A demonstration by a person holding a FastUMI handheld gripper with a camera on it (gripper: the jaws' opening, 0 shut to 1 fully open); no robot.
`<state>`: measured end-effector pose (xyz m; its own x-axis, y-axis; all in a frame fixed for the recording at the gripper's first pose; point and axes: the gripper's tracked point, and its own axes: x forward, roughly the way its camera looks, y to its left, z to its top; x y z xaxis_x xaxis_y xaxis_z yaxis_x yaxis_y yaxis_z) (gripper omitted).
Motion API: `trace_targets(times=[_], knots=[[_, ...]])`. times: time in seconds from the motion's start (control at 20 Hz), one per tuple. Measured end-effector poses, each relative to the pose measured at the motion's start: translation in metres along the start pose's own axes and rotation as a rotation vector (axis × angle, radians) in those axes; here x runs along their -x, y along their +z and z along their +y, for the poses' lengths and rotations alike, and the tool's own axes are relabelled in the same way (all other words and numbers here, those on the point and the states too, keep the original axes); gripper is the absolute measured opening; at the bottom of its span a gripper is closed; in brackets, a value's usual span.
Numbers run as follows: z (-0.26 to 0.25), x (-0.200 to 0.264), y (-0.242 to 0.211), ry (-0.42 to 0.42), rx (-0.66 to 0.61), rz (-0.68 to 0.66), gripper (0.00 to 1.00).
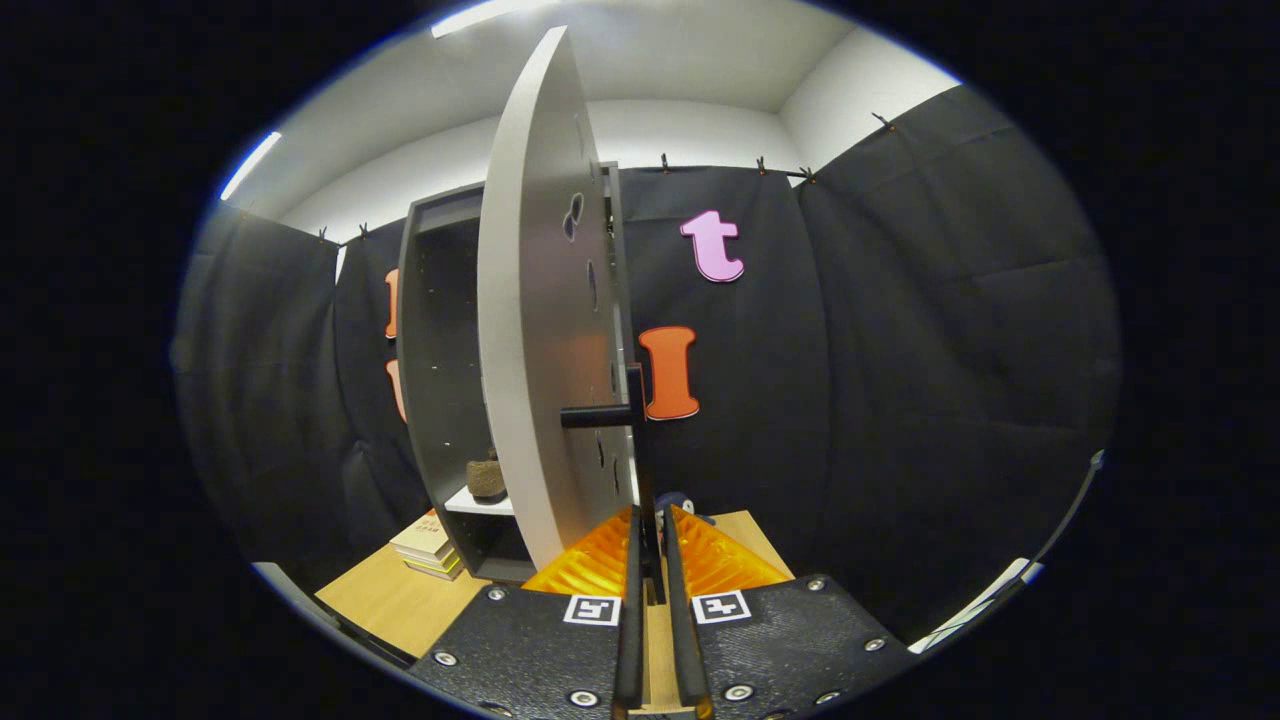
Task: Open the shoe cabinet door, grab the shoes and put them into the shoe cabinet, then close the shoe cabinet door.
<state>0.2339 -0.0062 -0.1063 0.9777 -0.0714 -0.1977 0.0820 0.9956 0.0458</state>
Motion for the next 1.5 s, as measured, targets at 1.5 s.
trace_targets(times=[1.5], knots=[[0.146, 0.006, -0.072, -0.108, 0.016, 0.166, 0.24]])
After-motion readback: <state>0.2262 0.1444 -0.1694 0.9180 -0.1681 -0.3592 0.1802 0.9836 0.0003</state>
